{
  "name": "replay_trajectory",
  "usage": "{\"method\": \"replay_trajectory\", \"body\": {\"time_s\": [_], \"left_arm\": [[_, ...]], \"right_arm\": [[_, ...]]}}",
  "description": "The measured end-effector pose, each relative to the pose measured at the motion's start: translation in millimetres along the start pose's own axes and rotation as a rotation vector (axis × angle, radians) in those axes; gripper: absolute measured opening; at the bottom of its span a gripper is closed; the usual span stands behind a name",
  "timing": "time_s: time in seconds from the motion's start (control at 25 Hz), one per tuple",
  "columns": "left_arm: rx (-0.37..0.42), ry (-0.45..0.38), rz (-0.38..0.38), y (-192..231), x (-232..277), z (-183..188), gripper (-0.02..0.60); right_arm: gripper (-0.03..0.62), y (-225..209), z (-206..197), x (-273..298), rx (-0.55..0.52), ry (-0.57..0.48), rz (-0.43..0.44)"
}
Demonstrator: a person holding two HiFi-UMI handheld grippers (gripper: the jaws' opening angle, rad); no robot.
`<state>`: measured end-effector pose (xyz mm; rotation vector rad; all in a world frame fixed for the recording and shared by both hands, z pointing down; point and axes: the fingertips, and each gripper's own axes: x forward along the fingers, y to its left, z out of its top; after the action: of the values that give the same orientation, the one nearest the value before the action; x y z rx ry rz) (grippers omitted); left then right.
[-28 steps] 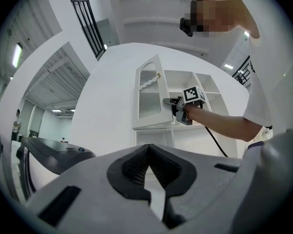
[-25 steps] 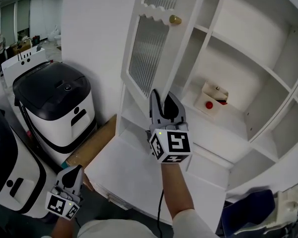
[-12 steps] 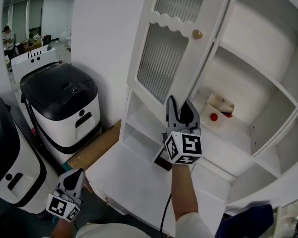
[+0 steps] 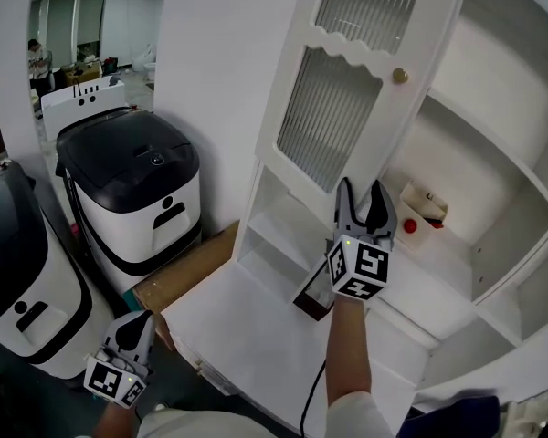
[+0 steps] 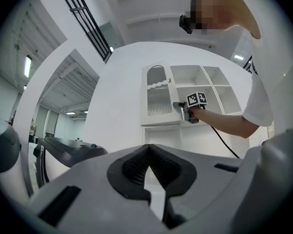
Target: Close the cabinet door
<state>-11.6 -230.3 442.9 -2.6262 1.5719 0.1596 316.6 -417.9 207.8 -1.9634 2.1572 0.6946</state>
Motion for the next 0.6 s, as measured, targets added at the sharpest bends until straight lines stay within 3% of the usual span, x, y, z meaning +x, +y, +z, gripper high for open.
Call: {"method": "replay_trajectory", "body": {"time_s": [0.12,0.6], "left_arm": [[0.002,0.002,0.002,-1,-2,0,0.006],[0.005,0.018,-0.002,-2,-5,-3,0.006]], "right_arm": [[0.259,-8,-3,1,0.014,-0.02,-0.018],[0.272,-30,-18,20,0.112,0.043,-0.016]]}}
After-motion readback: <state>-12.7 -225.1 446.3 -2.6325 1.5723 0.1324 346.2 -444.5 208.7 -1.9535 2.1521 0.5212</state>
